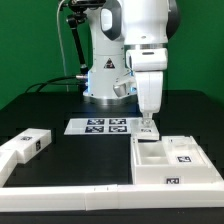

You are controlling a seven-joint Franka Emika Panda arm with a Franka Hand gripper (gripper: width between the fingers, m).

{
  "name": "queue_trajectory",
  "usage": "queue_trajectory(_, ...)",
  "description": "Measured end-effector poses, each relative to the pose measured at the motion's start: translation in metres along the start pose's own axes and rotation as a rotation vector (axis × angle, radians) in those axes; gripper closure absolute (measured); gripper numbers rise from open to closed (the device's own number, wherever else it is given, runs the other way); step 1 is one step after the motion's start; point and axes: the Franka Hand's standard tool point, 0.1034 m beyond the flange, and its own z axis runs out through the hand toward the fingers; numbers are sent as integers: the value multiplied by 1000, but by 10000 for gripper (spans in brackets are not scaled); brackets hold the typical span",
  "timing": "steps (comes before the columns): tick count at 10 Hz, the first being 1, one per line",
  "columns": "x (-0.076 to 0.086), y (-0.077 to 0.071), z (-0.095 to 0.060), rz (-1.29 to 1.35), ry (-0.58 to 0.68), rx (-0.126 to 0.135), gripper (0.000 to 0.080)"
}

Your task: Assemble cabinet

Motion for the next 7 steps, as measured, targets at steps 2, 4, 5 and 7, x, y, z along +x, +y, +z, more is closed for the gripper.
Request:
queue_trajectory(2, 0, 2, 0, 1, 0, -2, 729)
queue_trajectory(4, 0, 2, 0, 1, 1, -2, 729)
queue_trajectory(5, 0, 2, 0, 1, 1, -2, 729)
queue_trajectory(7, -4, 3, 3, -12, -5, 12, 729)
